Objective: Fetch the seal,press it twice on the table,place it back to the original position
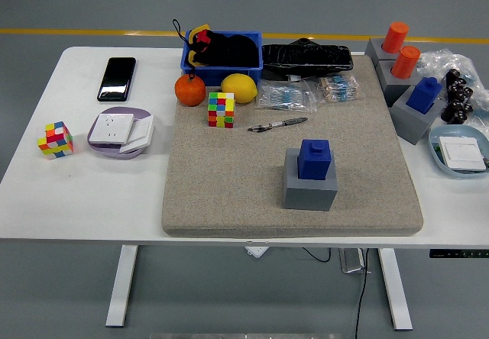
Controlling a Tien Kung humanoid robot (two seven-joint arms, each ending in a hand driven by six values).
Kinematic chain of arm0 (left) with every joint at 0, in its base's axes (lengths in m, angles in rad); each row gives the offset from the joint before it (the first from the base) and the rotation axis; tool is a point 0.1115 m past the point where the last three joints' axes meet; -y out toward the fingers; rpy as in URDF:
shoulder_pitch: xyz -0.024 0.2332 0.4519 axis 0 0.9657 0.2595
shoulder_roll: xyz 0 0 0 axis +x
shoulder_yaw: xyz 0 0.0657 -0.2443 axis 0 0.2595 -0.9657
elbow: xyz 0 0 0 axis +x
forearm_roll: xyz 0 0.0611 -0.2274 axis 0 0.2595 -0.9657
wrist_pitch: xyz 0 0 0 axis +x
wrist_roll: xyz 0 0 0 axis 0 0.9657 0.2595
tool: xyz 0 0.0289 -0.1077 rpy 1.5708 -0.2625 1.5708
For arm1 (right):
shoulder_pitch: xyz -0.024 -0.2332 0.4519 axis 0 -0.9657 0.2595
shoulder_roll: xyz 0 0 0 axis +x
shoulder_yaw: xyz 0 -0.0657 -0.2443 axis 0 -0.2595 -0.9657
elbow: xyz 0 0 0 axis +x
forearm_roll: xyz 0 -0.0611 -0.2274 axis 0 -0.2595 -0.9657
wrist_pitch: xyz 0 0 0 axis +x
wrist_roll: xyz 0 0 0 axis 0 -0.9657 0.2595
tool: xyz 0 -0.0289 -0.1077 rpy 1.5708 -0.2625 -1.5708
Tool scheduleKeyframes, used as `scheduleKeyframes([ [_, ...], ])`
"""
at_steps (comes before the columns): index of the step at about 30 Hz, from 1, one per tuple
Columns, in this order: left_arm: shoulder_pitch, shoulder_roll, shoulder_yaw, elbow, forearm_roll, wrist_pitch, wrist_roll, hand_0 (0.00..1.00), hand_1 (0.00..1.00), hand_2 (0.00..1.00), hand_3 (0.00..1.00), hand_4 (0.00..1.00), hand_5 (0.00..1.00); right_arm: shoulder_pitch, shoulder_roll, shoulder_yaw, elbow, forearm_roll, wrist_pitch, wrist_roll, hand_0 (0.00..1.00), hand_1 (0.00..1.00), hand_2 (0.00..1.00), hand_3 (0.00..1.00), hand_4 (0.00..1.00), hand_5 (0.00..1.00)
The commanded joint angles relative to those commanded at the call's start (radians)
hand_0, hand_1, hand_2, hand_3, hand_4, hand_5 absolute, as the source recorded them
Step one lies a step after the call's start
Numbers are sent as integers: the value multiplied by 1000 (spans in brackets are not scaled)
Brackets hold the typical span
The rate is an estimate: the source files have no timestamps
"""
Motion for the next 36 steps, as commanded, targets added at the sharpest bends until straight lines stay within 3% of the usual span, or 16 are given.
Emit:
scheduleKeyframes([
  [36,-6,-2,-4,0,-2,0,0,789,748,744,773,798,482,7,-3,2,1,1,1,-1,887,841,816,801,998,634],
])
